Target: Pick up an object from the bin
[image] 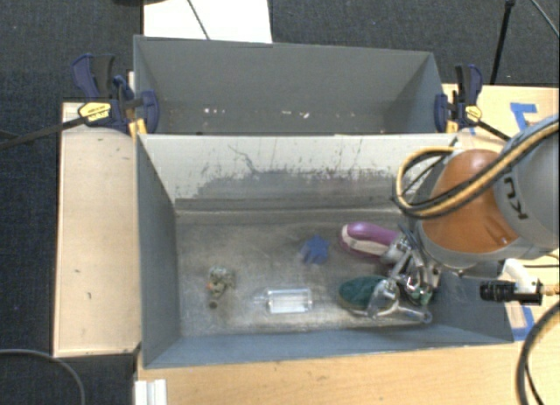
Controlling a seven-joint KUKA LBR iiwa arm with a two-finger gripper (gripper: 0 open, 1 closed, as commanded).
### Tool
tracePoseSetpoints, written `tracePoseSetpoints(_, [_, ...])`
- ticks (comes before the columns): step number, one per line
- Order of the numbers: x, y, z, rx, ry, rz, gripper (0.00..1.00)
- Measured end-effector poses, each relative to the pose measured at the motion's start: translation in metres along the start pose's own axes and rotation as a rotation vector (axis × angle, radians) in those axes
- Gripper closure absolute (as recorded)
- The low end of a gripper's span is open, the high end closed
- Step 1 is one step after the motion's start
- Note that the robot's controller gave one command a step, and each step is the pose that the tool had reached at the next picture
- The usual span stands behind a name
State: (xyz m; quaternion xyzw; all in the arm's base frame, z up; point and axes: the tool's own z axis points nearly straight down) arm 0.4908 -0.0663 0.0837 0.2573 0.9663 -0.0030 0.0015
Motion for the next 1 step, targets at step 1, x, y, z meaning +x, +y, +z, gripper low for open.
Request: tracePoseSetpoints(1, [-0.001,0.0006,-0.0003,-0.003,-0.002,0.0,1.0])
